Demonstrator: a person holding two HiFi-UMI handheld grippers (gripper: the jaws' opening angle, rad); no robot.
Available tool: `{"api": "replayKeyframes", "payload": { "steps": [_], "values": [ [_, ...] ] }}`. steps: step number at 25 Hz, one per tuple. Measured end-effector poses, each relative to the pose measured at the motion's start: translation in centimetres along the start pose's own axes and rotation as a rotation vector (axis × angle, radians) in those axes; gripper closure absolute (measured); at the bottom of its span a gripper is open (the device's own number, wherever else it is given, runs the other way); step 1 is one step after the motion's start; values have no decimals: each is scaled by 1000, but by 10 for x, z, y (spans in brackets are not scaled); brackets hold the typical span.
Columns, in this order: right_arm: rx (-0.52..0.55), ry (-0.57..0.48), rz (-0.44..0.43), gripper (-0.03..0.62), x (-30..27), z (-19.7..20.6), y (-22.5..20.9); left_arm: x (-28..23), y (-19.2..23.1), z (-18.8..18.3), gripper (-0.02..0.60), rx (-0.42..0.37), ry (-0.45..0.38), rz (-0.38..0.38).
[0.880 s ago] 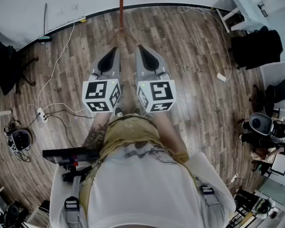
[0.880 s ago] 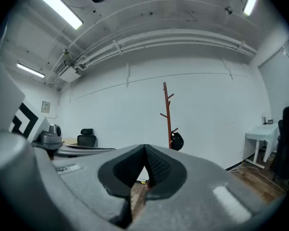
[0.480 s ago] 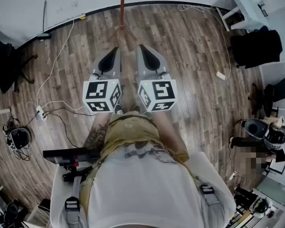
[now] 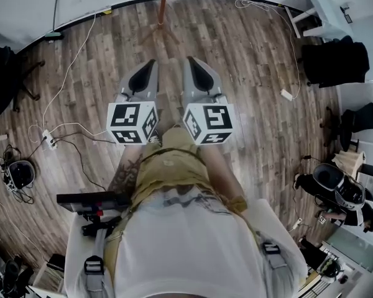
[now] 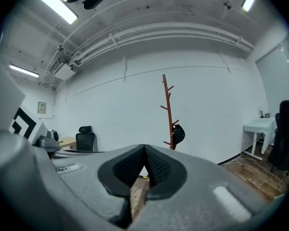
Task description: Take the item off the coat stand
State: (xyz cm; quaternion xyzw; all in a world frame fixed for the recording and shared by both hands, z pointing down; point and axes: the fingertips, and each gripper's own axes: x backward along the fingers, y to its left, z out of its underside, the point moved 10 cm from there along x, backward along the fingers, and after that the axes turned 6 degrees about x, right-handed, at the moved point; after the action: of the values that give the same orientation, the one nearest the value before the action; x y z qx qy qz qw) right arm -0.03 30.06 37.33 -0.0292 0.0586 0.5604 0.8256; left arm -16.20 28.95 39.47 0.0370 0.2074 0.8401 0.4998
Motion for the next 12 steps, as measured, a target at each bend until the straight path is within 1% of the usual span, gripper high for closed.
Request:
{"api": "replayKeyframes", "payload": {
  "steps": [3, 6, 8, 12],
  "values": [
    [-9, 10, 1, 595, -6, 5, -8, -8, 0, 4, 580, 5, 12, 2],
    [-27, -24, 6, 595, -18, 4, -21, -23, 2, 3, 580, 2, 13, -8],
    [-39, -63, 8, 595, -30, 0, -29, -34, 7, -4, 580, -7, -2, -21],
    [-31, -112, -16, 595, -58, -12, -45, -59, 13, -26, 580, -32, -59, -44]
  ]
}}
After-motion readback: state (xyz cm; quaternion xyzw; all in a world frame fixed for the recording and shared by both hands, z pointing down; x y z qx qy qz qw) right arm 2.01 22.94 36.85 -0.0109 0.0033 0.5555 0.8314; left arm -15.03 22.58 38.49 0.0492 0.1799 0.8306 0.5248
